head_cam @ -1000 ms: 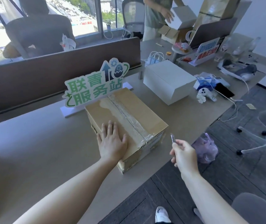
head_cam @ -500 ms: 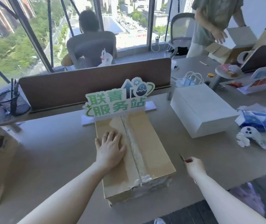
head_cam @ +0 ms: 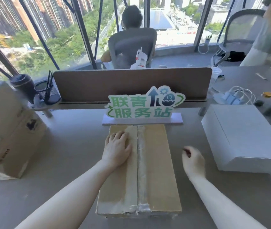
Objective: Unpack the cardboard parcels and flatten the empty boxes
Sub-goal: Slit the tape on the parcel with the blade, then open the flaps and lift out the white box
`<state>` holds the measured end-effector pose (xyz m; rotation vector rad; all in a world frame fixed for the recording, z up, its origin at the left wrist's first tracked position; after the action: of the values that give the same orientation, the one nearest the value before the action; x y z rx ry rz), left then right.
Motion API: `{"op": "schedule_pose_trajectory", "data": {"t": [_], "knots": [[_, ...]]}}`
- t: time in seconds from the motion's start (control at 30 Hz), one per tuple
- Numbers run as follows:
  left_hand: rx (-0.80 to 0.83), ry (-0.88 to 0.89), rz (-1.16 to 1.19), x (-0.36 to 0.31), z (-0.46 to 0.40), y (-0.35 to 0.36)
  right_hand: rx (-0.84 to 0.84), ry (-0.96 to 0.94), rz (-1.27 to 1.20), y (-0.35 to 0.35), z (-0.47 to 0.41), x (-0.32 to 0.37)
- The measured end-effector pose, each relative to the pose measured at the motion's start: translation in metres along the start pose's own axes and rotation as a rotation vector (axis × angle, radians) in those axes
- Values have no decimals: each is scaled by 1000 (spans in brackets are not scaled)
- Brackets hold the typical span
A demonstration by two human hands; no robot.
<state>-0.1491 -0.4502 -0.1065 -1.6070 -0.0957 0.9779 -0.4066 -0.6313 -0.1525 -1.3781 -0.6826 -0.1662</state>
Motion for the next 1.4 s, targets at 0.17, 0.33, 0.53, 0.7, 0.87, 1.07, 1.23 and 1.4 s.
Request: {"op": "schedule_pose_trajectory", "data": {"t": [0.17, 0.33, 0.53, 0.7, 0.87, 1.07, 1.23, 1.4], "knots": [[57, -97, 38, 3, -48, 0, 130, -433, 133, 21, -28, 144], [74, -63, 42, 2, -69, 7, 295, -489, 388, 74, -46, 181], [-67, -2, 207, 12, -72, -1, 136, -416, 234, 64, -53, 184], [-41, -100, 358, 13, -84, -2, 182, -295, 164, 66, -64, 189], [-29, -168, 707, 24, -89, -15, 254, -189, -193, 46, -72, 185], [47, -165, 1198, 32, -75, -76, 418, -155, -326, -16, -79, 163], [62, -188, 997, 78, -61, -112, 231, -86, -84, -67, -92, 106], [-2, -159, 81, 118, -45, -107, 180, -79, 378, -54, -68, 59]]}}
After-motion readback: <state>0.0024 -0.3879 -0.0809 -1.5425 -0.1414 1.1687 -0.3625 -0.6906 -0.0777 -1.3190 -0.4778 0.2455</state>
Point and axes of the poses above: each hand's wrist, its own z-axis away from the middle knuckle, its own y-axis out of the palm, x = y × z, the point moved 10 cm from there along -z, towards the middle knuckle, and after that the axes turned 15 degrees about z, right-handed, at the moved point
